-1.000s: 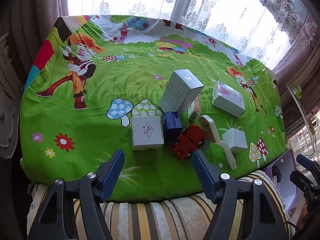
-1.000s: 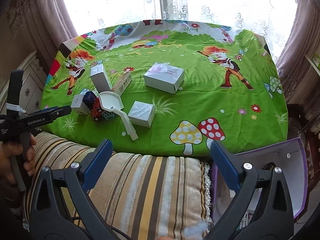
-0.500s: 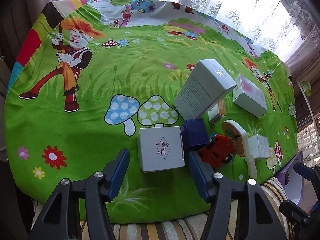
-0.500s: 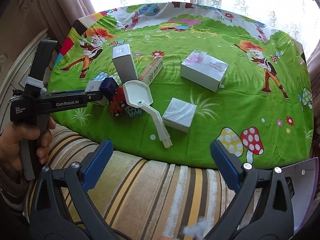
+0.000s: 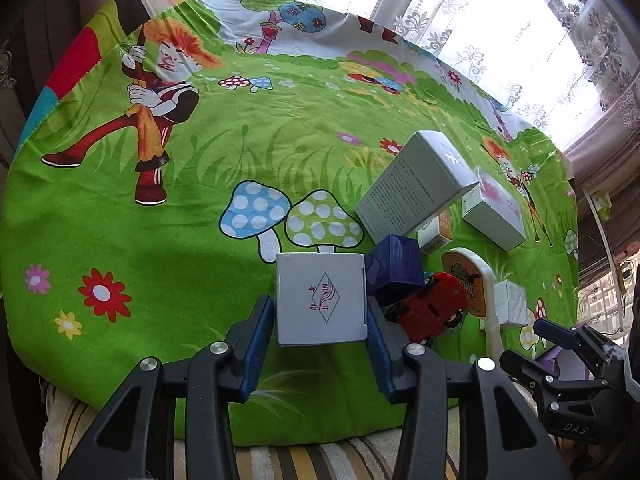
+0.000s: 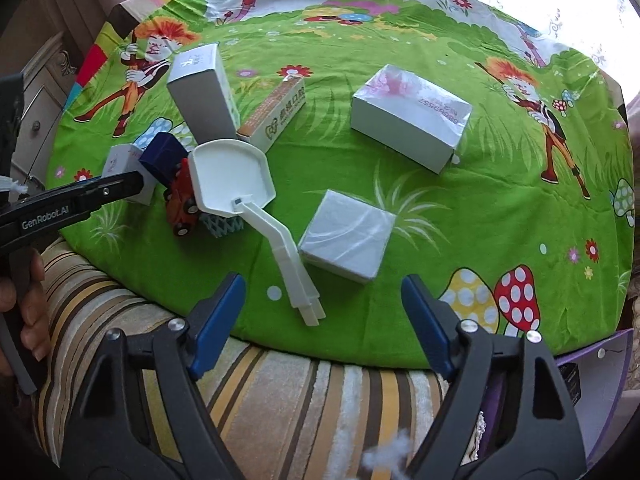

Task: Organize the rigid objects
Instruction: 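Grasp the white red-logo box with the left tool while the right tool grasps the white wrapped cube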

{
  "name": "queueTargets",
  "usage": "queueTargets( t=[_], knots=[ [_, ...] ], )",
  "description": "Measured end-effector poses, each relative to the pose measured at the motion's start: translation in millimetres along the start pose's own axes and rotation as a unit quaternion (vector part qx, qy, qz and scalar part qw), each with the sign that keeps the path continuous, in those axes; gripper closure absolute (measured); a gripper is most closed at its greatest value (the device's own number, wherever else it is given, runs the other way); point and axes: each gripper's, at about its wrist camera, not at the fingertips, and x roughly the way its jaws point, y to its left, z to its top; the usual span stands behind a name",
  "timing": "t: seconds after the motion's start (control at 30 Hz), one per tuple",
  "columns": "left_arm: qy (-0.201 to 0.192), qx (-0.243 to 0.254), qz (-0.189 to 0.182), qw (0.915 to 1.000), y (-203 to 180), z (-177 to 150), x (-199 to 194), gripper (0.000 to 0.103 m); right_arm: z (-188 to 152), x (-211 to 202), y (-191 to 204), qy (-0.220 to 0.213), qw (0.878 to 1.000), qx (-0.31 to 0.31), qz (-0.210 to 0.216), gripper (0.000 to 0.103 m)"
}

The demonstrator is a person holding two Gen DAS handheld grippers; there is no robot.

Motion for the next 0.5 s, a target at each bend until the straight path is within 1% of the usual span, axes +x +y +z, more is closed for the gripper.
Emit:
queueTargets(
  t=[0.1,0.27,0.4,0.5],
  knots=[
    [-0.012,0.001,-0.002,0.9999,-0.6,-2.8,-4.7,0.057,2.0,-1.8,-7.4,-0.007,1.000,0.021,0.006,0.020],
    [-0.027,0.009,0.000,0.9996,-3.7,-6.9,-10.2,0.057,12.4,-3.5,-12.2,-0.026,0.998,0.054,0.004,0.020],
    [-0.035,0.005,-0.002,0.9994,-1.0,-8.2,-13.1,0.057,18.9,6.2,-18.7,-0.018,0.996,0.084,0.009,0.020],
    [-0.042,0.005,-0.001,0.9991,-1.7,-8.9,-15.4,0.057,23.3,13.3,-18.8,-0.011,0.996,0.090,0.008,0.020]
  ],
)
